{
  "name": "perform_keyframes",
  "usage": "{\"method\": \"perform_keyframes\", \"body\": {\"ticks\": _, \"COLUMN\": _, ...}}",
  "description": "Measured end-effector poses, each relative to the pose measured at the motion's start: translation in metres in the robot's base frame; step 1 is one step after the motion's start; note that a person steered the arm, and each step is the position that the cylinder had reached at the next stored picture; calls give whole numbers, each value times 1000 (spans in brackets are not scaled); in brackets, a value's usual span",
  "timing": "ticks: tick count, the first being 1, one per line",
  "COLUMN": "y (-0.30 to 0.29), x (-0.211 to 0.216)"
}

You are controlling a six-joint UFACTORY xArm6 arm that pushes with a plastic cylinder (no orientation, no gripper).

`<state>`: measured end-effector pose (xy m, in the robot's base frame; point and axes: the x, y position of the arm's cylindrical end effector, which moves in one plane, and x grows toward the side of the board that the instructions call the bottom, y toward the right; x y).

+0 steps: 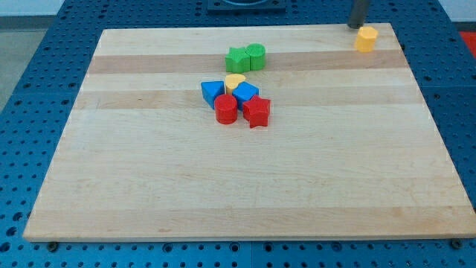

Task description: Push the green star into the yellow heart

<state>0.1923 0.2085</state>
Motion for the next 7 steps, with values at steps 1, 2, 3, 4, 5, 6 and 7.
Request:
{"method": "perform_keyframes", "body": {"ticks": 1, "y": -63, "x": 9}}
{"method": "perform_keyframes", "body": {"ticks": 2, "y": -119, "x": 20}}
{"method": "perform_keyframes", "body": {"ticks": 3, "y": -142, "x": 39}}
{"method": "perform_keyframes", "body": {"ticks": 4, "y": -181, "x": 53}}
{"method": "perform_keyframes", "body": {"ticks": 5, "y": -206, "x": 54}}
{"method": "perform_keyframes", "body": {"ticks": 6, "y": -215, "x": 71}}
{"method": "perform_keyframes", "body": {"ticks": 7, "y": -215, "x": 91}}
